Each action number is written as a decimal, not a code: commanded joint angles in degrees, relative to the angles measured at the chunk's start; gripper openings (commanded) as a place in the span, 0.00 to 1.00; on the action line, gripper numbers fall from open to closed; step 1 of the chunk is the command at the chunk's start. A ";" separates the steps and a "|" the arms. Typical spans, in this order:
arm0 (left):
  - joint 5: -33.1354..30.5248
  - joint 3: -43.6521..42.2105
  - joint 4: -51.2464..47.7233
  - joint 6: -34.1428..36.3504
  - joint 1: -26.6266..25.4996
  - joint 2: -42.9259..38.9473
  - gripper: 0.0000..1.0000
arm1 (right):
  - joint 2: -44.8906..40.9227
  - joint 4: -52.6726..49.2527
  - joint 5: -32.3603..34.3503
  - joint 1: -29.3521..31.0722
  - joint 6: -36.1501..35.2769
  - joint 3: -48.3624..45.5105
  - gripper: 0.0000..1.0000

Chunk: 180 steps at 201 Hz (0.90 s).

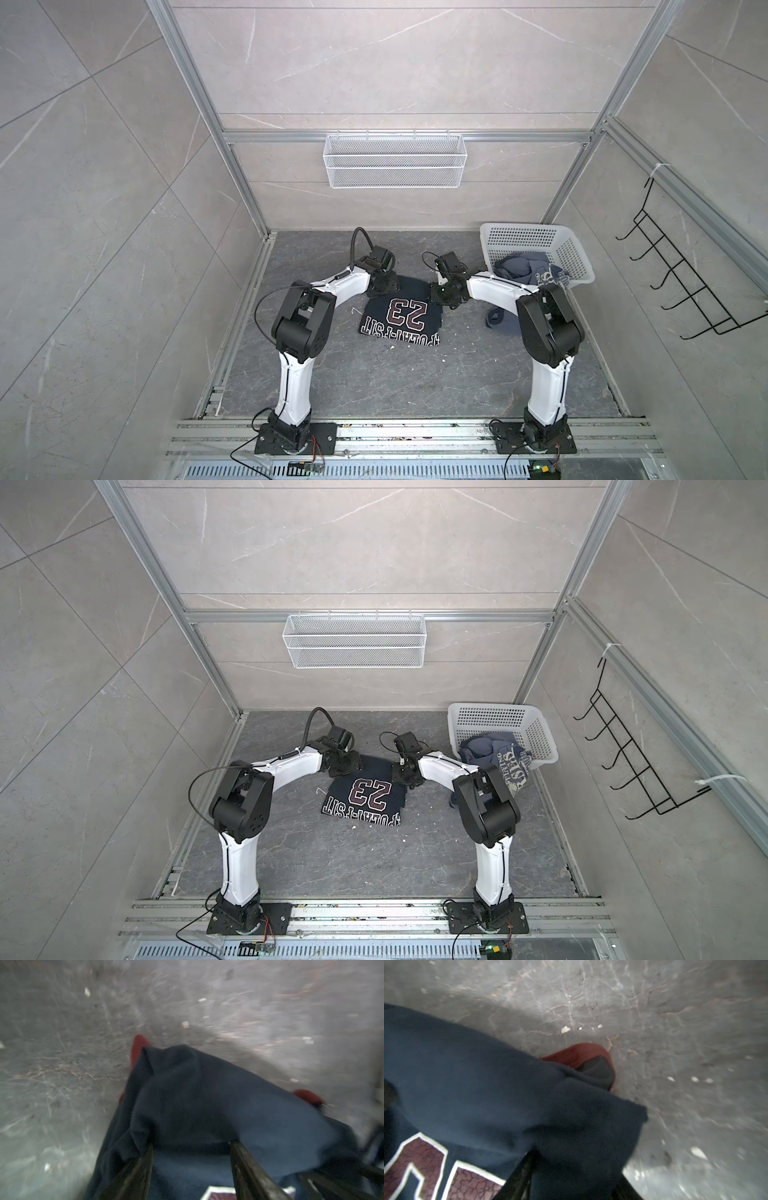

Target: Fold and stack the tank tops

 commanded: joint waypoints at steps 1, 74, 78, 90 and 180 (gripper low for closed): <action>-1.10 1.98 0.73 -1.26 2.94 1.22 0.64 | 3.54 -1.56 1.80 -0.12 -1.55 4.43 0.51; -1.25 -7.32 4.49 1.27 15.51 -1.10 0.68 | 19.34 -1.78 -7.09 2.28 -0.61 23.62 0.61; -0.90 -7.59 4.68 1.60 16.50 -1.29 0.68 | 20.55 -2.22 -7.66 2.69 -0.37 25.75 0.61; -0.01 -7.40 4.53 2.71 19.41 -1.25 0.68 | 24.31 -3.97 -9.08 3.95 0.35 32.33 0.61; -4.64 6.68 -16.45 3.39 25.59 -10.68 0.81 | 25.49 -15.31 -6.75 6.20 3.49 52.05 0.78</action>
